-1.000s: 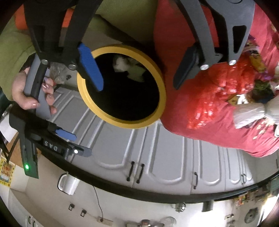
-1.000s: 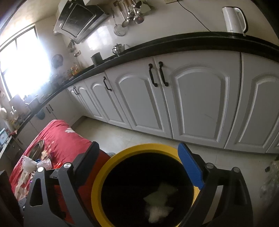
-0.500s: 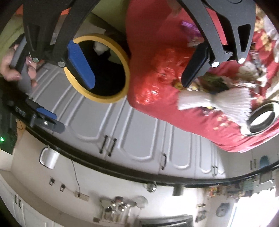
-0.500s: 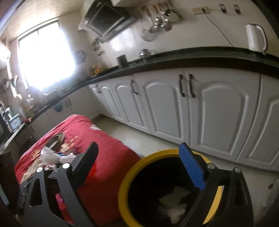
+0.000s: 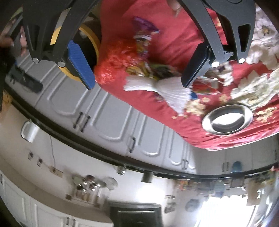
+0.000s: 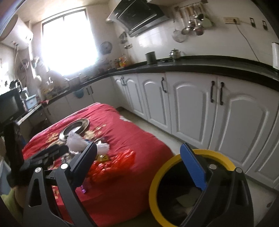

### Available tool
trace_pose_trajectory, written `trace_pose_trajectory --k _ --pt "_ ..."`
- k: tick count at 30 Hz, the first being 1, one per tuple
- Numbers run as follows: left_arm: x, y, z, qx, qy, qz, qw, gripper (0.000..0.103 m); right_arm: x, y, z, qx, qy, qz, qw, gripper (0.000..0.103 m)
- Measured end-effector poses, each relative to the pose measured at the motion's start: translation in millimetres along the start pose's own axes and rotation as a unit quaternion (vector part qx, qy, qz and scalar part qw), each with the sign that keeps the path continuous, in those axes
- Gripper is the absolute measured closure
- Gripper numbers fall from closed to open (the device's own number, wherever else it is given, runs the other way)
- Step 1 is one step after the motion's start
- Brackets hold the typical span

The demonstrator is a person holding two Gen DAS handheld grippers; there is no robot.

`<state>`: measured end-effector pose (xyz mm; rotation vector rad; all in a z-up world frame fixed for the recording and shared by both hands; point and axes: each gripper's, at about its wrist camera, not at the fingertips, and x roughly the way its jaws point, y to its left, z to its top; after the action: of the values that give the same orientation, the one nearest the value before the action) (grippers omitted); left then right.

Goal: Collect trash
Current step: 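Move both tools back over the table, then grasp the white paper-fringe bundle with the left gripper while the right gripper grasps the red plastic bag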

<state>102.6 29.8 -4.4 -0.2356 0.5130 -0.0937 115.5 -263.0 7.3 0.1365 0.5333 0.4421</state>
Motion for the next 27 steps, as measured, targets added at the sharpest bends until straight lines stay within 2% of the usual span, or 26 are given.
trace_pose_trajectory --k 5,12,20,23,27 --pt "-6 24 4 -0.026 -0.011 0.024 0.9993 0.012 10 21 -7 -0.019 0.020 0.014 1.000 0.010" --pt "-6 50 4 -0.052 -0.014 0.040 0.9977 0.012 27 40 -18 -0.035 0.043 0.024 0.998 0.010" --pt "6 66 -2 -0.075 0.001 0.027 0.9968 0.012 50 48 -24 -0.046 0.065 0.022 0.997 0.010" --pt "13 69 -2 -0.083 0.009 0.014 0.9964 0.024 61 47 -25 -0.047 0.071 0.018 0.996 0.010" --pt "25 74 0 -0.102 0.023 -0.004 0.9945 0.033 77 46 -27 -0.049 0.085 0.015 0.995 0.010"
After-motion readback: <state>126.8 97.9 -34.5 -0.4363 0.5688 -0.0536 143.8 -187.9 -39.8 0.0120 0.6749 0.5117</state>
